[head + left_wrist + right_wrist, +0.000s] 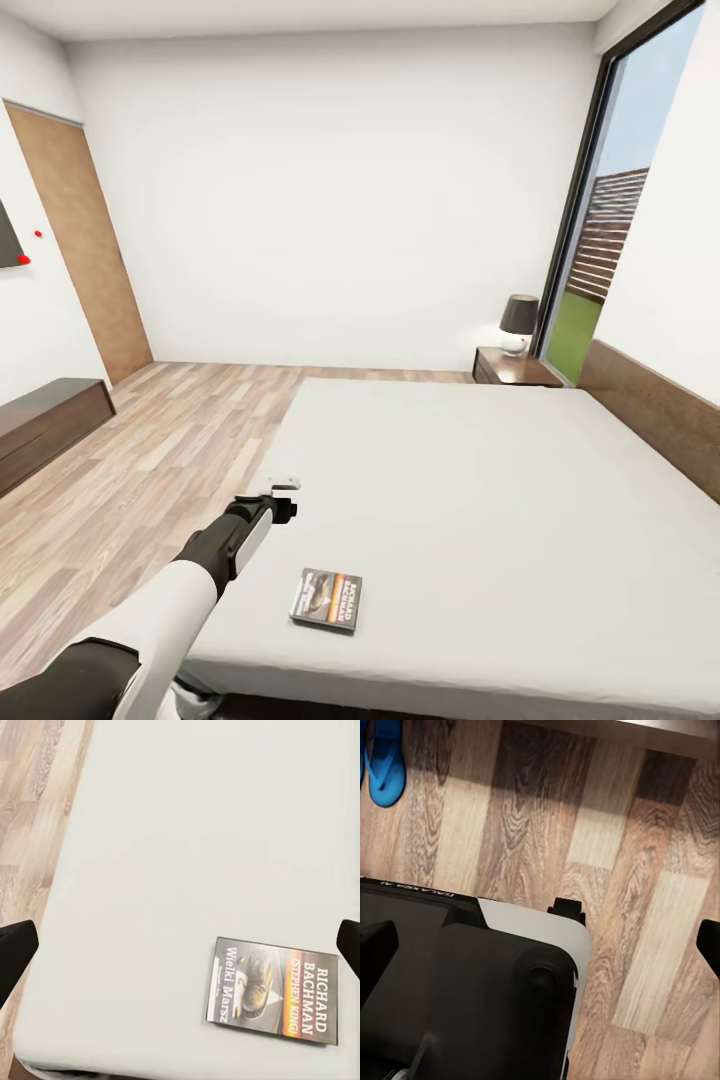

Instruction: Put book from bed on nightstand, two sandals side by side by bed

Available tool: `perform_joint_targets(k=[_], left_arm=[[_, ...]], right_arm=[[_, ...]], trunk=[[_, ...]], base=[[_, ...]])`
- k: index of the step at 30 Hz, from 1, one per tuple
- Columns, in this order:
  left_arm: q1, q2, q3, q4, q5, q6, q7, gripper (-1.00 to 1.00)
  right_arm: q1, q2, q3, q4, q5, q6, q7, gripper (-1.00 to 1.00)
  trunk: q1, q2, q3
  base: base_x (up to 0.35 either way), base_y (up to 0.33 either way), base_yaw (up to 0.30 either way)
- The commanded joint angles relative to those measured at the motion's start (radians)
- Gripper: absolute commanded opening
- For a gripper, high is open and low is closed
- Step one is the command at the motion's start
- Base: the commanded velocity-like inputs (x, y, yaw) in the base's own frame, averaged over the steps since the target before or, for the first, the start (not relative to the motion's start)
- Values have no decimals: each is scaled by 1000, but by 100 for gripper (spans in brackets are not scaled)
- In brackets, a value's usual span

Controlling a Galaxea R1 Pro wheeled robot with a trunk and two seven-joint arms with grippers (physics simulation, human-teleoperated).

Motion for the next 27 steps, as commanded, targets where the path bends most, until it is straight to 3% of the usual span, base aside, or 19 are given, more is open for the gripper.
perform_joint_targets(k=[1,27], left_arm=[[0,1,-7,-2,11,4,8,100],[-1,0,-7,-2,11,6,8,100]], right_arm=[[-1,0,-9,0,10,-1,4,100],[-1,0,-9,0,10,-1,4,100]], trunk=[[0,-1,-2],[0,-1,-2]], base=[[-8,-33,0],[-1,-27,0]])
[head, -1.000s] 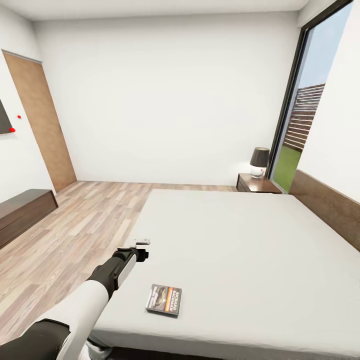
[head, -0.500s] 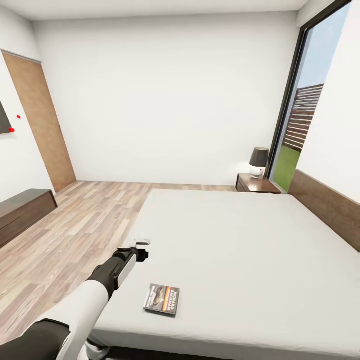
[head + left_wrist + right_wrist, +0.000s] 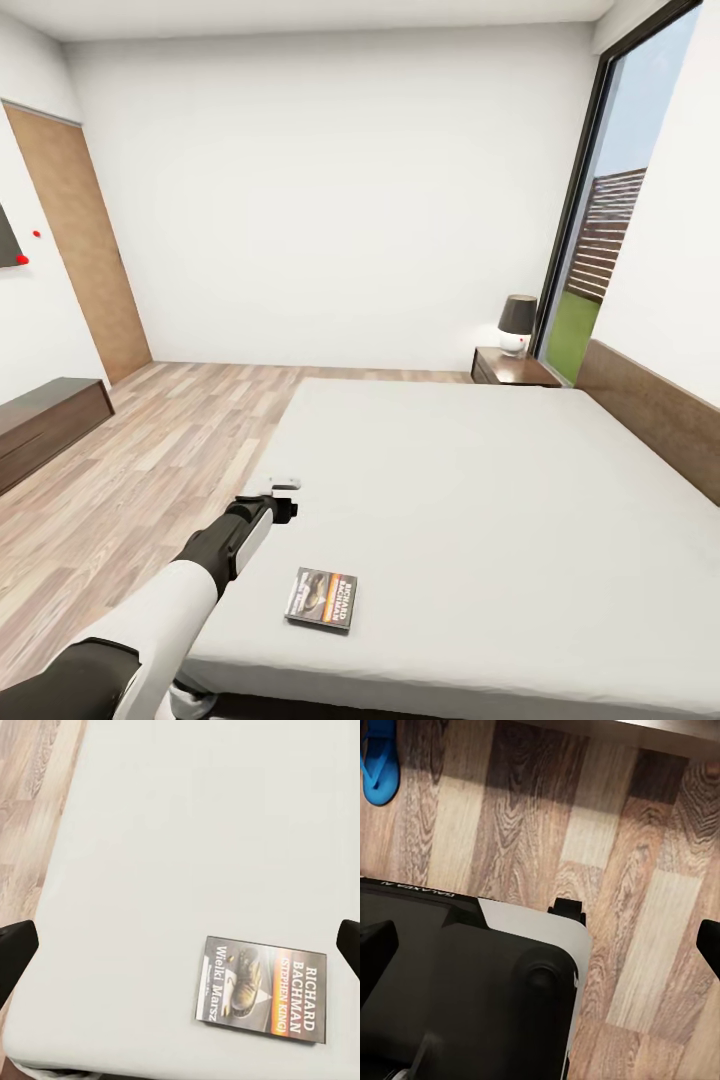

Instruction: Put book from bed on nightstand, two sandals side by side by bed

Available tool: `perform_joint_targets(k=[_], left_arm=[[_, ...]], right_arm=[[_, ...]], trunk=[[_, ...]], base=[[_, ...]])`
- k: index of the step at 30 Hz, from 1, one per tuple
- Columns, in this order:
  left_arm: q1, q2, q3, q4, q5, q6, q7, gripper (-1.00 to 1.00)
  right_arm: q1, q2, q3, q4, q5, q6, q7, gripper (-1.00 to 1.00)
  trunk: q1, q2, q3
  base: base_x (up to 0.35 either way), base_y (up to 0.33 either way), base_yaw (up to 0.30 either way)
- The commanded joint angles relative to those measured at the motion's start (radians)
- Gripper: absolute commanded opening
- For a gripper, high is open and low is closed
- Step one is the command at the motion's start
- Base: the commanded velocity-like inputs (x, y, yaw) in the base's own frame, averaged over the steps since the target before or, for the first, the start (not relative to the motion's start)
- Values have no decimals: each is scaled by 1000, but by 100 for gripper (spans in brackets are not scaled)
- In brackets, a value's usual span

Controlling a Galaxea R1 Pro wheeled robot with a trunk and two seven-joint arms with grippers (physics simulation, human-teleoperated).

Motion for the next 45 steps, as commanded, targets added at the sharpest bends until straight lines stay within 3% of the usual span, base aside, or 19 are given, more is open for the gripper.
perform_joint_targets(k=[1,15,26,45], left_arm=[[0,1,-7,-2,11,4,9,100],[-3,-5,-9,8,4,20,6,100],[-4,-9,-11,10,0,121,-92,100],[-5,-13,-12,23,-2,197,-114,100]], right_arm=[[-1,0,-9,0,10,-1,4,100],[-1,3,-7,1,11,-1,4,100],[-1,3,-7,1,11,-1,4,100],[-1,2,-9,10,7,0,0,100]], trunk=[[0,-1,-2],[0,-1,-2],[0,-1,-2],[0,-1,-2]], base=[[0,-3,0],[0,-1,0],[0,0,0],[0,0,0]])
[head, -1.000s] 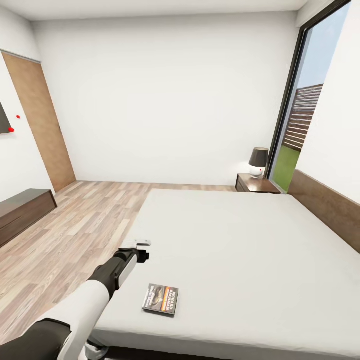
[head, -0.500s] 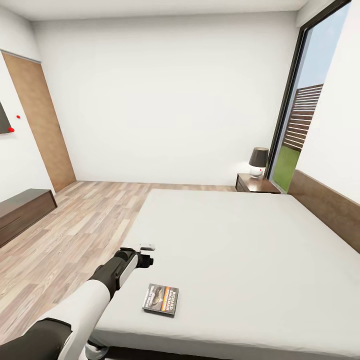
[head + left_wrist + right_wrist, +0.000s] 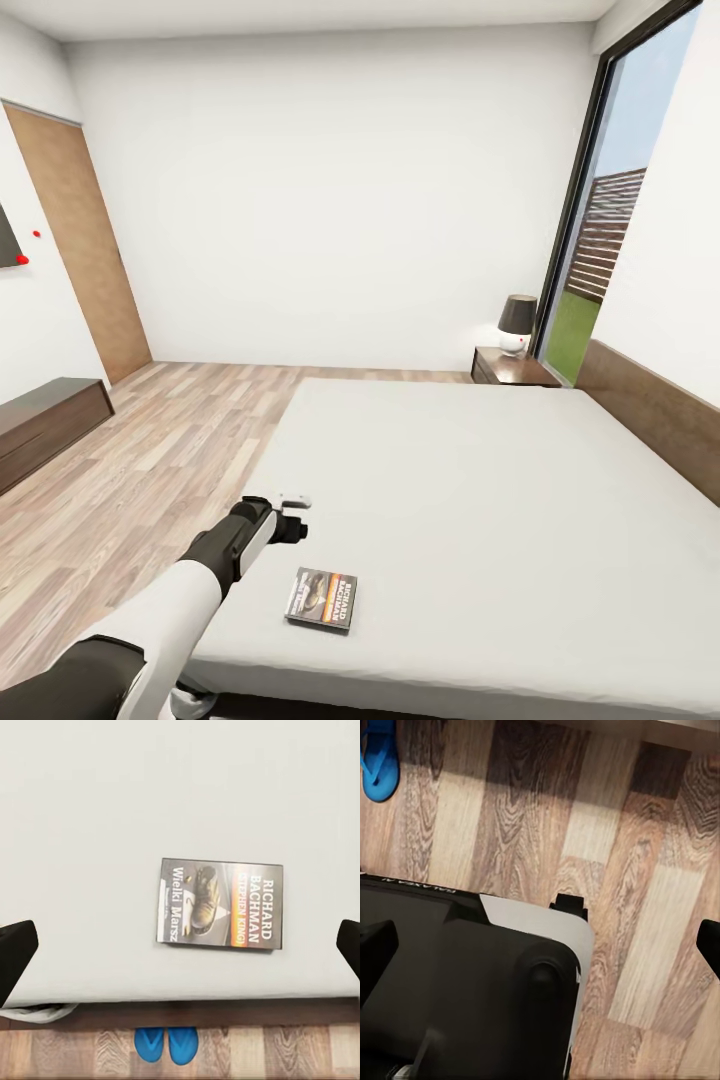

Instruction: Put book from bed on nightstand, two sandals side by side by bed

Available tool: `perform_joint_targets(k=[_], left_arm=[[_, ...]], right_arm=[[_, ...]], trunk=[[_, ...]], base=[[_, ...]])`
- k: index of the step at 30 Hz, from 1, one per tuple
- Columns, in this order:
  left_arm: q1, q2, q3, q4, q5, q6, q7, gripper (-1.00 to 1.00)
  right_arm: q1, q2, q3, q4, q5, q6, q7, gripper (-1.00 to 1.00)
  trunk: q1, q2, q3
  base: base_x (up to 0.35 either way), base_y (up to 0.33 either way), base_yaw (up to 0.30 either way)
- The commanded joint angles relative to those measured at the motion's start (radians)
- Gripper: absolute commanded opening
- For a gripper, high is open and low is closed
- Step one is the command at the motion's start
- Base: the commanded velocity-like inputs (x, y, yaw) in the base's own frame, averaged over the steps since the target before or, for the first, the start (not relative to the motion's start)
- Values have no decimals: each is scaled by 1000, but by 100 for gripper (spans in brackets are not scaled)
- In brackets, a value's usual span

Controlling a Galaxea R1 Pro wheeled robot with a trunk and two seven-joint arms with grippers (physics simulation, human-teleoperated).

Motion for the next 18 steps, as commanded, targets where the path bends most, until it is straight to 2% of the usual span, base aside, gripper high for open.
perform_joint_targets(k=[1,6,12,18], left_arm=[[-1,0,-6,-1,10,8,8,100],[-2,-4,-6,0,10,17,9,100],[-2,-6,-6,2,10,24,10,100],[-2,-6,-6,-1,11,27,11,100]], right_arm=[[-1,-1,-9,7,9,0,-1,100],[4,0,-11,44,4,5,-74,100],[66,10,-14,59,1,11,-198,100],[104,17,-17,62,-1,43,-243,100]], trunk=[[0,-1,-2],[0,-1,-2],[0,-1,-2],[0,-1,-2]], base=[[0,0,0],[0,0,0],[0,0,0],[0,0,0]])
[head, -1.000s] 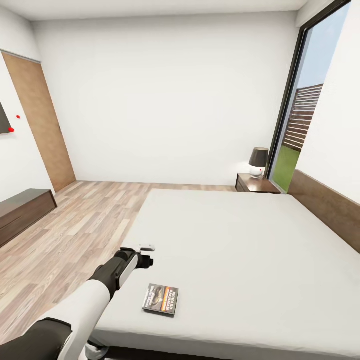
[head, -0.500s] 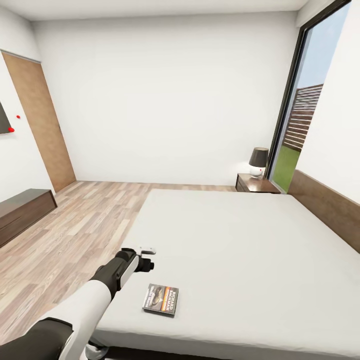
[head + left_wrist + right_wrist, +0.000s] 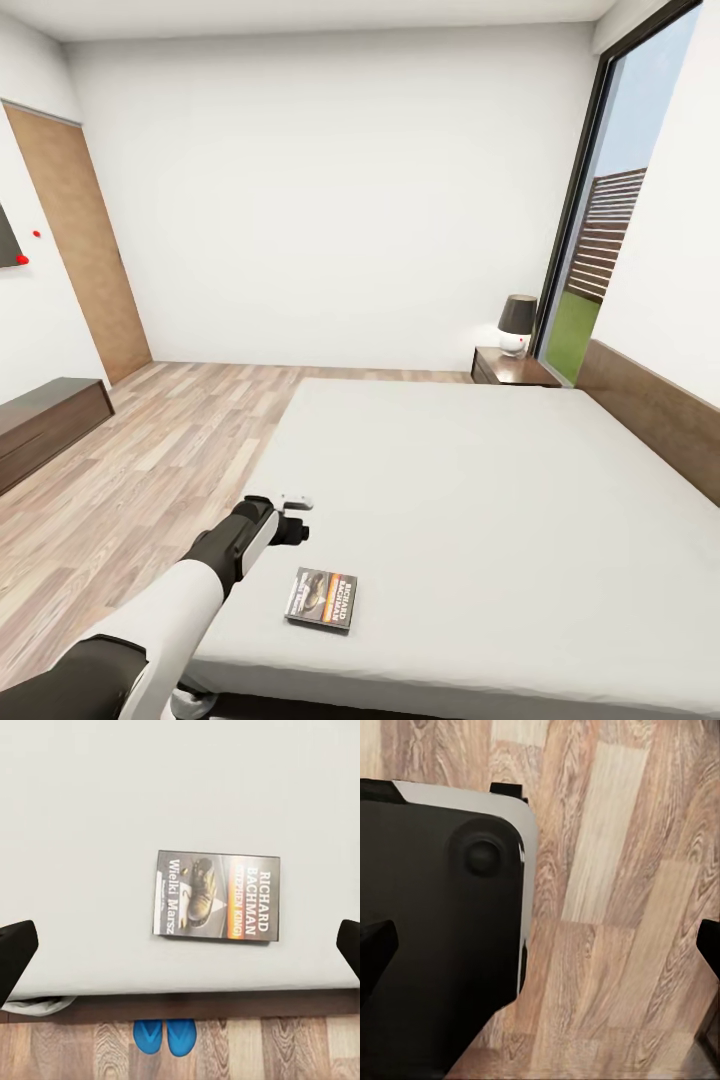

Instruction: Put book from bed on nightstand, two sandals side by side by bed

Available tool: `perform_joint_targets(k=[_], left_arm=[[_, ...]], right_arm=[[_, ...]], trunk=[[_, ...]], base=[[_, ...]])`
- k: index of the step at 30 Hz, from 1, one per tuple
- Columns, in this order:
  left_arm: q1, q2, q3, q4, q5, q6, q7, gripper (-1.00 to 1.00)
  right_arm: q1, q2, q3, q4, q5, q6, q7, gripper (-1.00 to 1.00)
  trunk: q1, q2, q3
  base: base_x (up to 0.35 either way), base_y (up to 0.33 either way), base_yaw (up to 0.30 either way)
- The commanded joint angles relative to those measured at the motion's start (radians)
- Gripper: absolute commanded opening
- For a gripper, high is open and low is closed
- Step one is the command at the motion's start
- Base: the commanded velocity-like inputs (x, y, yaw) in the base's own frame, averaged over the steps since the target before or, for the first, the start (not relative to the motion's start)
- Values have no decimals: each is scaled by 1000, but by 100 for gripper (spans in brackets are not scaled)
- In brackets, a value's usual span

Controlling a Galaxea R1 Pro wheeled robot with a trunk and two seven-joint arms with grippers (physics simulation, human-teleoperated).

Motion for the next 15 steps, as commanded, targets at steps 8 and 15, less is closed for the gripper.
perform_joint_targets(k=[8,15], left_arm=[[-1,1,-6,-10,15,3,2,100],[-1,1,-6,-11,16,-12,1,100]], right_arm=[[29,3,-9,1,11,70,-17,100],[40,4,-9,1,11,75,-18,100]], trunk=[[0,-1,-1],[0,-1,-1]], base=[[0,0,0],[0,0,0]])
